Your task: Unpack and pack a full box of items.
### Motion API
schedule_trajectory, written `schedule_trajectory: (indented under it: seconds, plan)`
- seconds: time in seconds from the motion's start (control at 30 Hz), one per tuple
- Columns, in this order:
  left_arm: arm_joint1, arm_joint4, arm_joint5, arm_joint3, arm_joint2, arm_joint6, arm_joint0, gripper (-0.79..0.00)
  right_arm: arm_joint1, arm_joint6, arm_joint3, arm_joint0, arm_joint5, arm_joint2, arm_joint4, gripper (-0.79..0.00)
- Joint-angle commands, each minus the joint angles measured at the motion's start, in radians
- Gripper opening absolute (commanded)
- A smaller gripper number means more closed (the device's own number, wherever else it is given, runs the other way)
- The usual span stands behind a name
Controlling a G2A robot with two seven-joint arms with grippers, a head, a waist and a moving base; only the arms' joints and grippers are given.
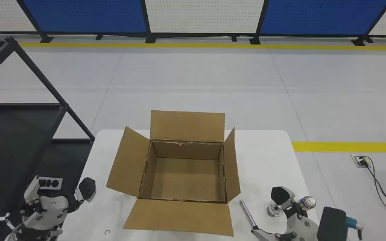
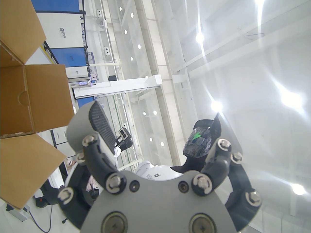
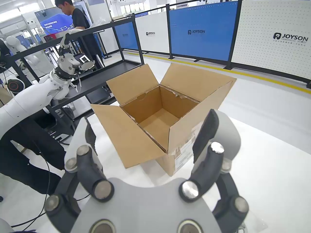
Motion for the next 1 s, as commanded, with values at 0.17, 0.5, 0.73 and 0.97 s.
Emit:
schedule_trajectory:
  seconds: [0.17, 0.5, 0.73, 0.97]
  plan:
    - [0.001, 0.060, -0.004, -0.033, 0.022, 0.005, 0.010, 0.000, 0.002, 0.013, 0.000, 0.004, 0.006, 0.001, -0.067, 0.000]
    - [0.001, 0.024, -0.001, -0.015, 0.011, -0.002, 0.006, 0.000, 0.013, 0.109, 0.000, -0.091, 0.072, -0.064, -0.523, 0.000]
    - [0.003, 0.027, 0.008, -0.030, 0.008, -0.003, 0.005, 0.000, 0.023, 0.275, 0.035, -0.148, 0.095, -0.124, -0.729, 0.000]
    - [0.003, 0.027, 0.008, -0.030, 0.008, -0.003, 0.005, 0.000, 0.023, 0.275, 0.035, -0.148, 0.095, -0.124, -0.729, 0.000]
